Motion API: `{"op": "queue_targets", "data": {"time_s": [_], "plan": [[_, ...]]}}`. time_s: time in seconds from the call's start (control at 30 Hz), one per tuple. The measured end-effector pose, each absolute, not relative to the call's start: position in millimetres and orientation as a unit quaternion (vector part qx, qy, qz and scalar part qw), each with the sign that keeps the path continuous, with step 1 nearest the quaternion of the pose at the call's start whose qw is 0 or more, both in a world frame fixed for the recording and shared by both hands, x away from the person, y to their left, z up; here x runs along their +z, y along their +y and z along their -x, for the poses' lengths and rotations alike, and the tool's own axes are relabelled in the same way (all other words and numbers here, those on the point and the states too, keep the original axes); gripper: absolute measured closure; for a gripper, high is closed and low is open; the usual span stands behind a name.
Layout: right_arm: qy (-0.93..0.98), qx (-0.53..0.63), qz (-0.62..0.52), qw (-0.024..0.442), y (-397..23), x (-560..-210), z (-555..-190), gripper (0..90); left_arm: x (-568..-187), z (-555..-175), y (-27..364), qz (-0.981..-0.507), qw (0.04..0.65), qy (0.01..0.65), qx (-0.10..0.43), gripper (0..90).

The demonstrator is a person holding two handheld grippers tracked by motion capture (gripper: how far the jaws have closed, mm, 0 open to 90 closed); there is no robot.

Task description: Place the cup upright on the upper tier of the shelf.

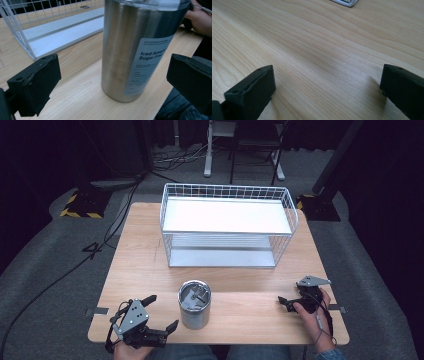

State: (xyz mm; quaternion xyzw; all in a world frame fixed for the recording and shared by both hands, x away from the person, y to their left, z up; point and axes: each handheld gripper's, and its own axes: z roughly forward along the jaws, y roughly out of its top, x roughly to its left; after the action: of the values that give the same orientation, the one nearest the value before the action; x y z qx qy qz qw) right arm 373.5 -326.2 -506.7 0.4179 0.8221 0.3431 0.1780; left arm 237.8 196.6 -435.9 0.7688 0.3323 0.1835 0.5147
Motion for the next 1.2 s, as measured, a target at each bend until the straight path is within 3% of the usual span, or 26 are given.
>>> {"op": "queue_targets", "data": {"time_s": [0.57,1.2], "plan": [[0.822,0.343,-0.418,0.178,-326,-507,-373,0.5,-442,-240,163,-0.76,0.542,0.319,0.164,0.0],[0.822,0.343,-0.419,0.179,-326,-507,-374,0.5,-454,-258,131,-0.744,0.549,0.331,0.19,0.0]]}}
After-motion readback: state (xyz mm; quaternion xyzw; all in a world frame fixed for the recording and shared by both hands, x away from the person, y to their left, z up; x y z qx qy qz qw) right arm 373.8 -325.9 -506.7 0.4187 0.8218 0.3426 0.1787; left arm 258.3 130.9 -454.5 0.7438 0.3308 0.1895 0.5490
